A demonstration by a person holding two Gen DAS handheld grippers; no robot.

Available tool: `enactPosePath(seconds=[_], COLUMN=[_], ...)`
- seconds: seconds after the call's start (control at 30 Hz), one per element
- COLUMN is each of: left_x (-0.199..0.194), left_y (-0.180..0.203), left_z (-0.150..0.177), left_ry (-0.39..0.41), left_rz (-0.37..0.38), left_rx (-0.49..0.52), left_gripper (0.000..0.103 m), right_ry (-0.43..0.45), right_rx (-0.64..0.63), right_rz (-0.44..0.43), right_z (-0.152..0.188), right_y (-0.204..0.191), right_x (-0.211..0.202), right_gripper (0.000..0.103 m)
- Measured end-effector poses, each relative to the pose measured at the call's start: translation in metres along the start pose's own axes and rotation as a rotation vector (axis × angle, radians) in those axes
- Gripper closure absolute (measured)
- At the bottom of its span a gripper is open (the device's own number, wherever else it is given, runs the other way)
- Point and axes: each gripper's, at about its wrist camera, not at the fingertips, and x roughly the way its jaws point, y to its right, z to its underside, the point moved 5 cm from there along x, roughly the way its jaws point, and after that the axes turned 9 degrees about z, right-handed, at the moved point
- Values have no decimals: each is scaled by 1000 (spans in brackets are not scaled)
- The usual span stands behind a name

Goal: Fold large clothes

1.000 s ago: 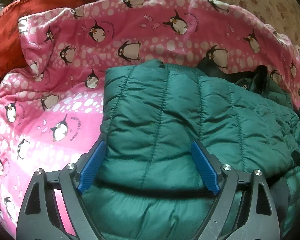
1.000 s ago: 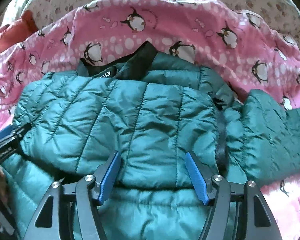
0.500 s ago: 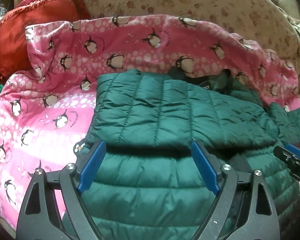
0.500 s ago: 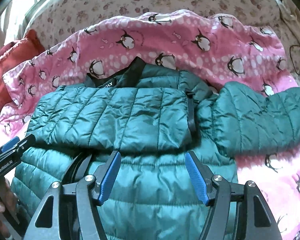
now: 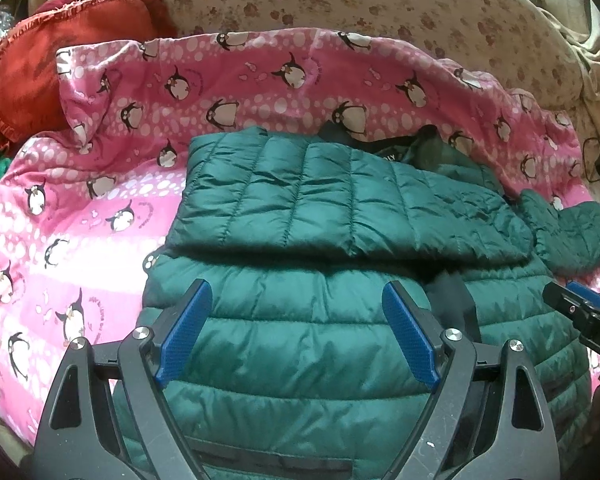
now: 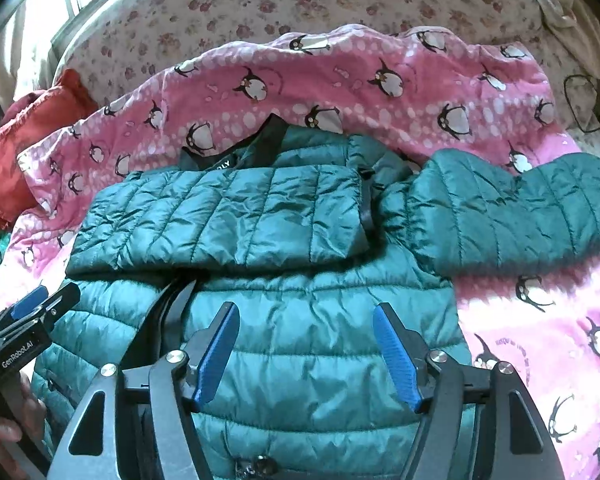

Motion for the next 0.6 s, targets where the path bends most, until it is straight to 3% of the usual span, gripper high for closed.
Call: enactPosePath(seconds=[0.37,0.6], left_x=[-3,4], left_y=[14,22], left_z=[1,4], left_ry=[-2,-28], left_rz=[26,110], left_rx=[-10,-59], left_gripper=[16,16], right_ry=[8,18], right_rx=[40,87], right_rz=[15,51], right_z=[6,9], right_y=[28,67], right_x=[-8,-10], right_gripper=[32,27])
